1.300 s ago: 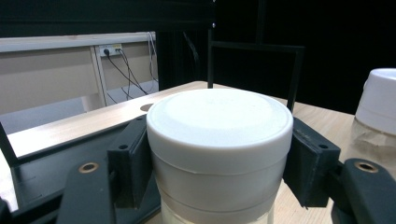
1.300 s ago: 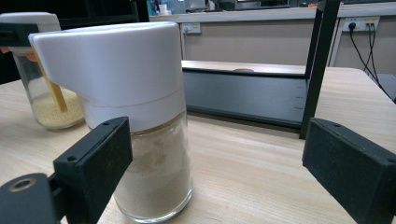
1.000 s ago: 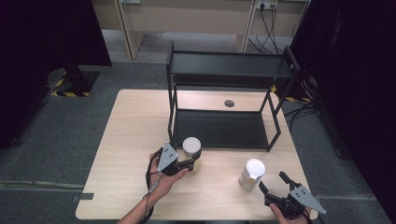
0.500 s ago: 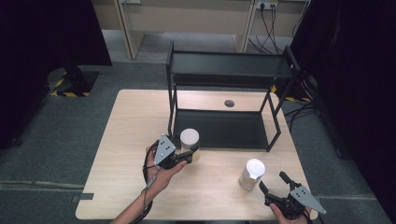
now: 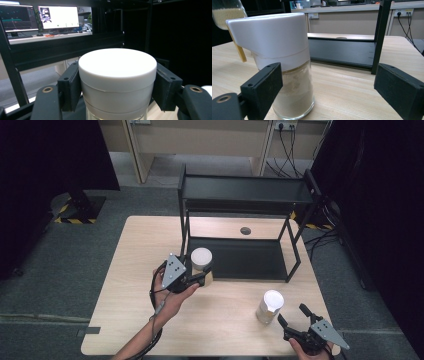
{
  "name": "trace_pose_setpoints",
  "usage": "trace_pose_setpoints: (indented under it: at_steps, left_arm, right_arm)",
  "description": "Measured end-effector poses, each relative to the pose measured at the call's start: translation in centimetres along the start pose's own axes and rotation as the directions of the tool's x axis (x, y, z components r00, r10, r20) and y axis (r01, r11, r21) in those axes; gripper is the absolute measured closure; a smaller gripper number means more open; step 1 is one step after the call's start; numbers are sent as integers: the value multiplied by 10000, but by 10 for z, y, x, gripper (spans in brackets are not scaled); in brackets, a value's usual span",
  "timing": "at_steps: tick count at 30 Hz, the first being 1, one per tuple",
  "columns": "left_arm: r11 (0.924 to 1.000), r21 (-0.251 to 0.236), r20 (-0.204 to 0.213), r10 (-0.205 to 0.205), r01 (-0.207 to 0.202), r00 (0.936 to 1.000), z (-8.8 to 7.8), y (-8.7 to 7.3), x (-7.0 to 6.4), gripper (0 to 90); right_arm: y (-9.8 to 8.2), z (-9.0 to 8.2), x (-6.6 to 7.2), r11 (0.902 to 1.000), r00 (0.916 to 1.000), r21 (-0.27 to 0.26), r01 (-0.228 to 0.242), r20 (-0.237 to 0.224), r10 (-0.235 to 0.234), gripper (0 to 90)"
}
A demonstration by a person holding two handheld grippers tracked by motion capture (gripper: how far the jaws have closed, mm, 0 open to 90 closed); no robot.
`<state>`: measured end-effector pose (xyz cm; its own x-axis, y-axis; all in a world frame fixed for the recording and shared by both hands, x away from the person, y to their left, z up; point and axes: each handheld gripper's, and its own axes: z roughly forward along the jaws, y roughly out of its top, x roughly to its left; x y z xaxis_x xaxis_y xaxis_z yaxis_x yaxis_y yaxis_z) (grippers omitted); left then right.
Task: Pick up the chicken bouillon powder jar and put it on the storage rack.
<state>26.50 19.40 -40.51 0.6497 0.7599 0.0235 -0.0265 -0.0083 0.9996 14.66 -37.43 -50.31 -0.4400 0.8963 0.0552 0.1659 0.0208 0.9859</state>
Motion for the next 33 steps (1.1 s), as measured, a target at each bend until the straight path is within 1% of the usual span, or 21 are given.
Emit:
trace_pose_setpoints:
  at_steps: [15,33]
  left_arm:
    - [10000,-90,-264,32,-34,9996,4,30,6,334]
    - [9998,-200,-536,36,-47,9986,12,57,11,334]
  right_arm:
    - [0,0,0,10000,10000,9,4,8,-4,83]
    - [0,0,0,10000,10000,7,-37,31,37,81]
